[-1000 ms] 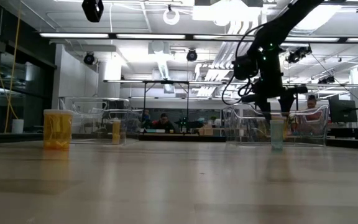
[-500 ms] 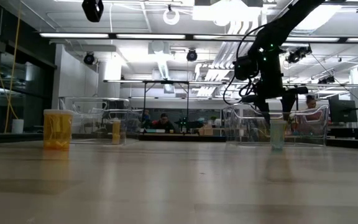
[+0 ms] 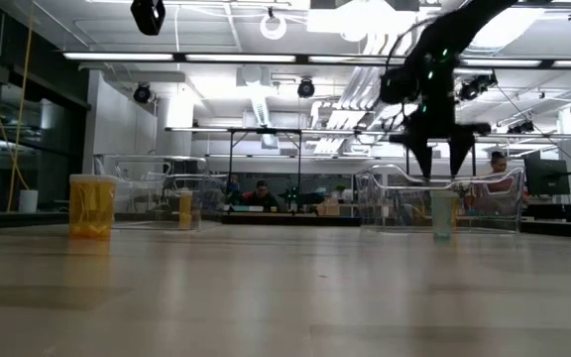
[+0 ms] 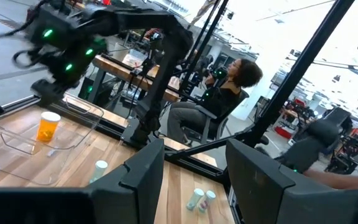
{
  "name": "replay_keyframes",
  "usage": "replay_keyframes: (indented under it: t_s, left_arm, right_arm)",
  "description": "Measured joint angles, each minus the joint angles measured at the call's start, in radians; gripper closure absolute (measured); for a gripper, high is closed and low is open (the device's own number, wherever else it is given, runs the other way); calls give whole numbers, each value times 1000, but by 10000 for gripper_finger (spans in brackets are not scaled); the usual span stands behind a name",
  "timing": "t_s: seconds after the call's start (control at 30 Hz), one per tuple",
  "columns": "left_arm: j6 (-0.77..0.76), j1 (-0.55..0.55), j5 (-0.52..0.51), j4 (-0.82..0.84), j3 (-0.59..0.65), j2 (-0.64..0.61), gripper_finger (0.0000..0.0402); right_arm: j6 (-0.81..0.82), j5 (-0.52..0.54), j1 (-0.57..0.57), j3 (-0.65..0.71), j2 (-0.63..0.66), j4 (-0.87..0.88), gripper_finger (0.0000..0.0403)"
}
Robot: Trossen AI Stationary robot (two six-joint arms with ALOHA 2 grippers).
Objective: Pick and place medicine bottles into bin by pill shape (circle, oval)
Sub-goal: Put the large orange pill bottle into the right transparent bin
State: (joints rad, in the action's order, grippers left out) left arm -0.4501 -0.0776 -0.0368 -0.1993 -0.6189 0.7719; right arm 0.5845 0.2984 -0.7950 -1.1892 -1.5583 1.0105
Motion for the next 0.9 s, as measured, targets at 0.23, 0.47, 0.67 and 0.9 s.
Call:
replay_keyframes:
  t_s: [0.23, 0.47, 0.67, 0.9]
  left_arm:
    - [-2, 0, 11, 0, 0, 0, 238]
    - [17, 0, 45, 0, 0, 0, 238]
    - [16, 0, 36, 0, 0, 0, 238]
    - [9, 0, -20, 0, 0, 0, 238]
  right_arm:
    - [-60, -6, 197, 106, 346, -130, 141]
    - [109, -59, 555, 432, 720, -670, 141]
    - [-12, -61, 750, 585, 847, -1056, 141]
    - [-199, -67, 822, 583, 852, -1094, 141]
